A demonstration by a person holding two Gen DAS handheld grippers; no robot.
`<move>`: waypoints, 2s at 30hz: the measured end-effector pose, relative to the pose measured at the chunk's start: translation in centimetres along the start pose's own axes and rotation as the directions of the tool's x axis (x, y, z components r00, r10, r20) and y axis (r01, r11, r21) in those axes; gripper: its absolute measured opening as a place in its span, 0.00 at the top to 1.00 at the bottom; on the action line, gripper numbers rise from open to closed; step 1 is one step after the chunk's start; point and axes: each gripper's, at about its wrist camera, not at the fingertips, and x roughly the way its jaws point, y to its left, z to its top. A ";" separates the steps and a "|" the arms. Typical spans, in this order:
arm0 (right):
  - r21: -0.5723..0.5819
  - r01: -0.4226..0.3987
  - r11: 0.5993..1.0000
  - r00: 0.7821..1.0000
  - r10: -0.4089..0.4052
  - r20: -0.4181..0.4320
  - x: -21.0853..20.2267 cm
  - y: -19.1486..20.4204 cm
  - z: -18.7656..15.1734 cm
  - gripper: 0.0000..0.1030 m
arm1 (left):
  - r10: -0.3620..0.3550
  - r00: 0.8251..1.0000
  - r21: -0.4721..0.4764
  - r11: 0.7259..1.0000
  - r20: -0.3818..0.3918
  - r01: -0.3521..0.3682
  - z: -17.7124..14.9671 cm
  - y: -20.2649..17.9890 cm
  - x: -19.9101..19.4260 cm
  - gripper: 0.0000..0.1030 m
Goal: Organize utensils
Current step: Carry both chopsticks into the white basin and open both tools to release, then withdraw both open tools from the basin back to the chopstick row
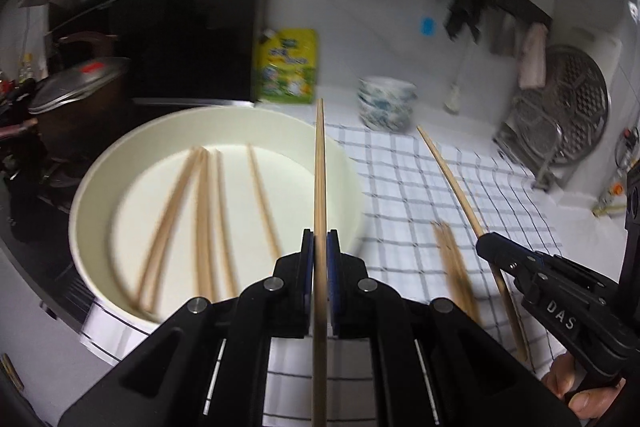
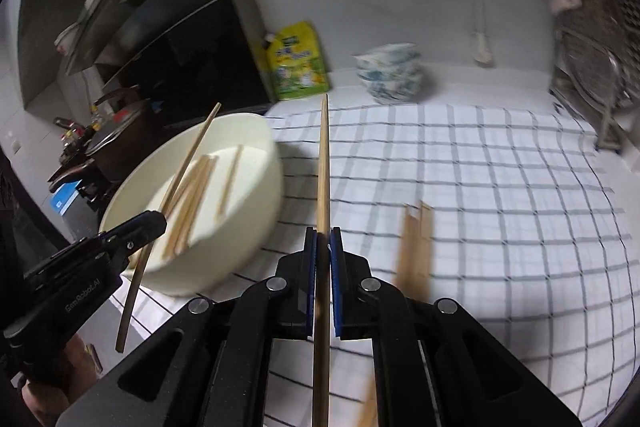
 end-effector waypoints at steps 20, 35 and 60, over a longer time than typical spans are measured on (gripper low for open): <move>-0.139 -0.099 0.985 0.983 0.074 -0.170 12.9 13.0 5.3 0.94 | 0.103 0.993 -0.117 0.987 -0.057 -0.109 2.9 12.1 5.5 0.93; -0.106 -0.075 0.991 0.991 0.062 -0.122 11.4 11.5 5.0 0.86 | 0.146 0.989 -0.150 0.977 -0.026 -0.148 2.2 13.0 3.4 0.41; -0.104 -0.024 0.994 0.997 0.016 -0.076 6.2 10.1 2.3 0.76 | 0.127 0.991 -0.126 0.984 -0.031 -0.130 -0.2 11.0 0.2 0.31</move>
